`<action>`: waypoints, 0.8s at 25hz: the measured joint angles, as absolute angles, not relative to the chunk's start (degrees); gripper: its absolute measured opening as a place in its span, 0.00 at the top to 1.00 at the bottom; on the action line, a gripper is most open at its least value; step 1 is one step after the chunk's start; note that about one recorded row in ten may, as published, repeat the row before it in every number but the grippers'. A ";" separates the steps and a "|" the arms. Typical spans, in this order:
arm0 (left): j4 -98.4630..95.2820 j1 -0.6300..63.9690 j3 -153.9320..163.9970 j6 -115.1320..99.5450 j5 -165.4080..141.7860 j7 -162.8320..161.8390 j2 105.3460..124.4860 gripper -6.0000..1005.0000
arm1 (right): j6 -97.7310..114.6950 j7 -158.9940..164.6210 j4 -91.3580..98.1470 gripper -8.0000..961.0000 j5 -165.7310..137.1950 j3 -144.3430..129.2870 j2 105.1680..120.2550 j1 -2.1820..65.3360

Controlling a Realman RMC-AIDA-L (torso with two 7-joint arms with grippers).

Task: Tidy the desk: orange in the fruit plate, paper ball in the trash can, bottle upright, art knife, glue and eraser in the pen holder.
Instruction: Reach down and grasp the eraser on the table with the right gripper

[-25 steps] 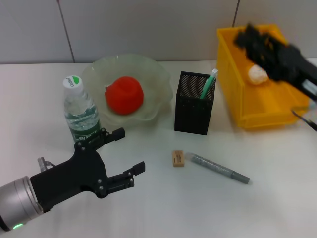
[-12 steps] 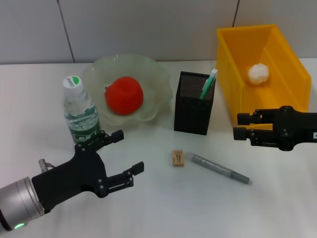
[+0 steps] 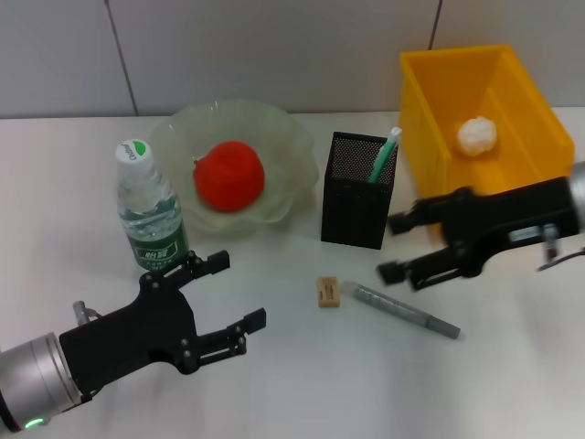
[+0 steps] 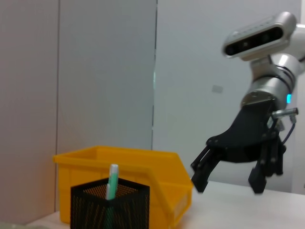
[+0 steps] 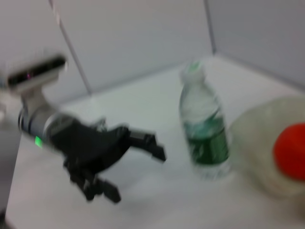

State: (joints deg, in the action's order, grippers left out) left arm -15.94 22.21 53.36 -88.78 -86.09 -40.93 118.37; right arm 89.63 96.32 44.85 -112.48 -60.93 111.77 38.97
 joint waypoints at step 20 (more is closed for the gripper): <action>-20.94 21.93 57.63 -88.50 -92.21 -56.32 115.09 0.14 | 79.87 98.92 42.87 0.14 -135.55 -63.70 119.06 54.08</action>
State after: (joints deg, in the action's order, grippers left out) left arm -20.95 21.93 57.63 -88.50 -92.21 -56.32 115.09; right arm 79.87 98.92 42.87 -135.55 -63.70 119.06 54.08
